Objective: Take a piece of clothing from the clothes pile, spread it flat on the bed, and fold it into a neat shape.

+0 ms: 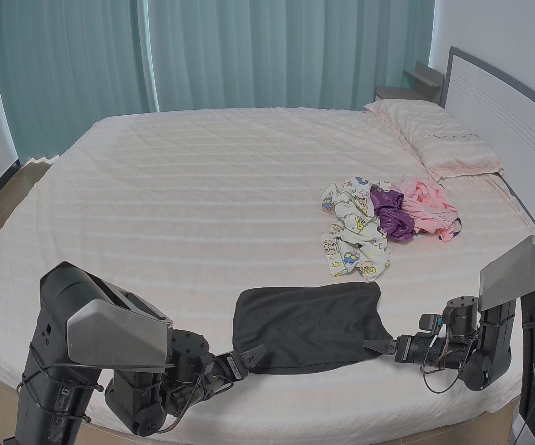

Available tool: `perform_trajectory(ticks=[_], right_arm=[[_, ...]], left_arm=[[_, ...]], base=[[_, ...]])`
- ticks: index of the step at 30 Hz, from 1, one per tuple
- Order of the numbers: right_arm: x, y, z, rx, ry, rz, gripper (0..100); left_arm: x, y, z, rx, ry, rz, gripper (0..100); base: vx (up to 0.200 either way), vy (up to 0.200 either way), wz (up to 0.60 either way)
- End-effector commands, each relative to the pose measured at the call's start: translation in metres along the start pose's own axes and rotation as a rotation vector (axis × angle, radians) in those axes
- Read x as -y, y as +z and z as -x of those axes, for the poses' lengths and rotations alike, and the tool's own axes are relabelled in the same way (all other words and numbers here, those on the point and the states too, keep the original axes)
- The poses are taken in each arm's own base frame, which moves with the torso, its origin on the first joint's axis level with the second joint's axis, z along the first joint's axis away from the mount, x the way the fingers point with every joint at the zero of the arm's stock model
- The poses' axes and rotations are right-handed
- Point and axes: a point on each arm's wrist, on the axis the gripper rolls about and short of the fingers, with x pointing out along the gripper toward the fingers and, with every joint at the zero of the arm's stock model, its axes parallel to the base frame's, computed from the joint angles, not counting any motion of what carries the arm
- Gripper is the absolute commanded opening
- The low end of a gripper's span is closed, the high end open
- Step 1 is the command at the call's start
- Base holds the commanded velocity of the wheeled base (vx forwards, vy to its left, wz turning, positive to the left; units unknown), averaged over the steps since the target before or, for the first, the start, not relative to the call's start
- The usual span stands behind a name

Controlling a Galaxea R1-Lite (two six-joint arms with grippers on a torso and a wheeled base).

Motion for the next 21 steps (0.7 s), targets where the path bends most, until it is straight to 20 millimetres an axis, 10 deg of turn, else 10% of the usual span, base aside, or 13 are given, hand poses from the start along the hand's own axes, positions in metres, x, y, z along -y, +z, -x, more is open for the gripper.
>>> perform_trajectory(ticks=[1,20,21], right_arm=[[0.002,-0.004,-0.008,-0.007,0.004,0.011,100],[0.003,0.003,-0.023,0.05,-0.021,0.051,100],[0.003,0.003,-0.024,0.049,-0.02,0.055,0]], left_arm=[[-0.003,-0.008,-0.001,-0.027,0.01,-0.018,100],[0.001,-0.015,-0.004,-0.044,-0.002,-0.059,100],[0.001,-0.015,-0.004,-0.044,-0.002,-0.059,100]], base=[[0.0,0.0,0.0],[0.0,0.0,0.0],[0.0,0.0,0.0]])
